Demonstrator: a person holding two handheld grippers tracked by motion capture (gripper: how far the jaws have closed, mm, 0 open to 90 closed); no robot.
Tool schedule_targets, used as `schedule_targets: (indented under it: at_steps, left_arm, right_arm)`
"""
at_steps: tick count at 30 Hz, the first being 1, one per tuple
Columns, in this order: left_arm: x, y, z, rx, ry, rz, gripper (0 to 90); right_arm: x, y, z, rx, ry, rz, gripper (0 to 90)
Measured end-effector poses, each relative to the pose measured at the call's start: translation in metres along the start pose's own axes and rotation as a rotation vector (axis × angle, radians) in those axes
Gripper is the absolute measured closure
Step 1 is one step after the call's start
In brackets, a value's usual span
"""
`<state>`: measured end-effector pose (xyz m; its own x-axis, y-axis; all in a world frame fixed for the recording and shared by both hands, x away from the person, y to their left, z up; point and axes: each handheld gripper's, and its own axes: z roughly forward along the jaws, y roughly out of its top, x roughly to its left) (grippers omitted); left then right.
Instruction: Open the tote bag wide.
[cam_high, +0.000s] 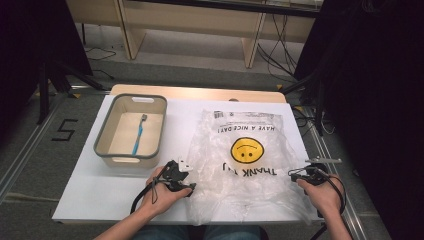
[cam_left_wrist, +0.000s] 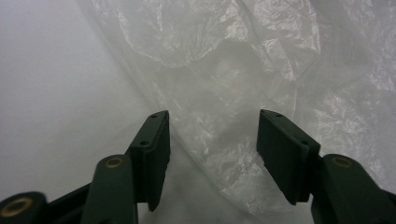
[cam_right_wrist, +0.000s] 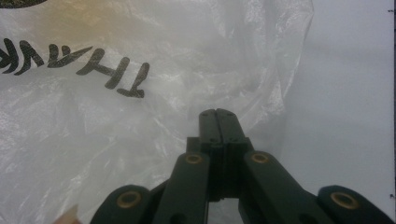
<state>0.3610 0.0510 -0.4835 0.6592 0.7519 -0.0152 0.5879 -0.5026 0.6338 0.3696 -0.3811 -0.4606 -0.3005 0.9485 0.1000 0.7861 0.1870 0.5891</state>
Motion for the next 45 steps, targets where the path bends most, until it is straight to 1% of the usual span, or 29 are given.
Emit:
schedule_targets:
  at_steps: [2,3,4,5,6,7,8,9,10,12,13,15,16,17,20,21,22,25,28,29,30,31,33,34,36,38,42,43,45]
  left_arm:
    - [0.000,0.000,0.000,0.001,0.002,-0.004,53.1]
    - [0.001,0.001,0.000,0.003,0.004,-0.008,53.1]
    - [0.002,0.002,0.000,0.005,0.008,-0.016,58.1]
    - [0.002,0.002,0.000,0.007,0.009,-0.011,62.6]
    - [0.003,0.003,0.000,0.011,0.005,0.000,70.9]
    - [0.002,0.004,0.001,0.009,-0.007,0.011,74.3]
    - [0.002,0.004,0.001,0.009,-0.007,0.011,77.7]
    - [0.001,0.004,0.001,0.012,-0.008,0.027,77.7]
    - [0.000,0.005,0.001,0.016,-0.006,0.043,81.4]
    - [-0.002,0.007,0.002,0.019,-0.001,0.051,88.5]
    - [-0.001,0.007,0.002,0.023,-0.001,0.053,89.2]
    - [0.001,0.009,0.002,0.034,-0.012,0.044,89.5]
    - [0.005,0.011,0.002,0.030,0.000,0.036,89.5]
    - [0.005,0.011,0.002,0.030,0.000,0.036,89.5]
    - [0.011,0.015,-0.001,0.008,0.020,0.015,89.6]
    - [0.015,0.018,-0.003,-0.009,0.044,0.019,89.6]
    - [0.015,0.018,-0.003,-0.009,0.044,0.019,89.6]
    - [0.022,0.022,-0.005,-0.022,0.062,0.014,89.6]
    - [0.028,0.025,-0.007,-0.033,0.089,0.005,89.6]
    - [0.032,0.026,-0.008,-0.036,0.121,0.012,89.6]
    - [0.034,0.027,-0.009,-0.035,0.137,0.021,89.6]
    - [0.034,0.027,-0.009,-0.035,0.137,0.021,89.6]
    - [0.037,0.029,-0.010,-0.040,0.161,0.017,89.6]
    - [0.040,0.029,-0.011,-0.041,0.170,0.012,89.6]
    - [0.043,0.030,-0.012,-0.043,0.175,-0.001,89.6]
    - [0.047,0.031,-0.012,-0.047,0.191,-0.006,89.6]
    - [0.050,0.032,-0.012,-0.050,0.208,-0.007,89.6]
    - [0.051,0.033,-0.012,-0.052,0.225,-0.002,89.6]
    - [0.053,0.034,-0.011,-0.054,0.241,-0.005,89.6]
  right_arm:
    - [0.000,0.000,0.000,0.000,0.001,-0.004,90.0]
    - [0.000,0.000,0.000,0.000,0.001,-0.004,90.0]
    - [0.000,0.000,0.000,0.001,0.001,-0.003,90.0]
    - [0.000,0.000,0.000,0.001,0.002,-0.004,90.0]
    - [0.000,0.001,0.000,0.002,0.005,-0.003,90.0]
    - [0.000,0.001,0.000,0.001,0.007,-0.003,90.0]
    - [0.000,0.001,0.000,0.001,0.007,-0.003,90.0]
    - [0.000,0.001,0.000,0.000,0.005,0.000,90.0]
    - [0.000,0.001,0.000,-0.002,0.006,0.001,90.0]
    - [0.001,0.001,0.000,-0.009,0.006,-0.001,90.0]
    - [0.001,0.002,-0.001,-0.010,0.007,0.004,90.0]
    - [0.002,0.002,-0.001,-0.015,0.008,0.002,90.0]
    - [0.002,0.002,-0.002,-0.020,0.009,0.000,90.0]
    - [0.002,0.002,-0.002,-0.023,0.011,0.002,90.0]
    - [0.003,0.003,-0.003,-0.036,0.016,0.007,90.0]
    - [0.003,0.003,-0.003,-0.041,0.018,0.008,90.0]
    - [0.004,0.003,-0.003,-0.045,0.022,0.008,90.0]
    - [0.005,0.003,-0.002,-0.054,0.029,0.016,90.0]
    - [0.009,0.004,0.000,-0.071,0.036,0.019,90.0]
    - [0.010,0.005,0.000,-0.079,0.039,0.017,90.0]
    - [0.011,0.005,0.000,-0.080,0.040,0.021,90.0]
    - [0.011,0.005,0.000,-0.080,0.040,0.021,90.0]
    - [0.013,0.006,0.001,-0.085,0.047,0.018,90.0]
    - [0.014,0.008,0.003,-0.098,0.046,0.017,90.0]
    - [0.015,0.009,0.005,-0.100,0.046,0.022,90.0]
    - [0.015,0.010,0.006,-0.112,0.044,0.014,90.0]
    - [0.017,0.012,0.008,-0.113,0.042,0.018,90.0]
    - [0.019,0.013,0.009,-0.116,0.043,0.016,90.0]
    - [0.021,0.013,0.008,-0.116,0.049,0.023,90.0]
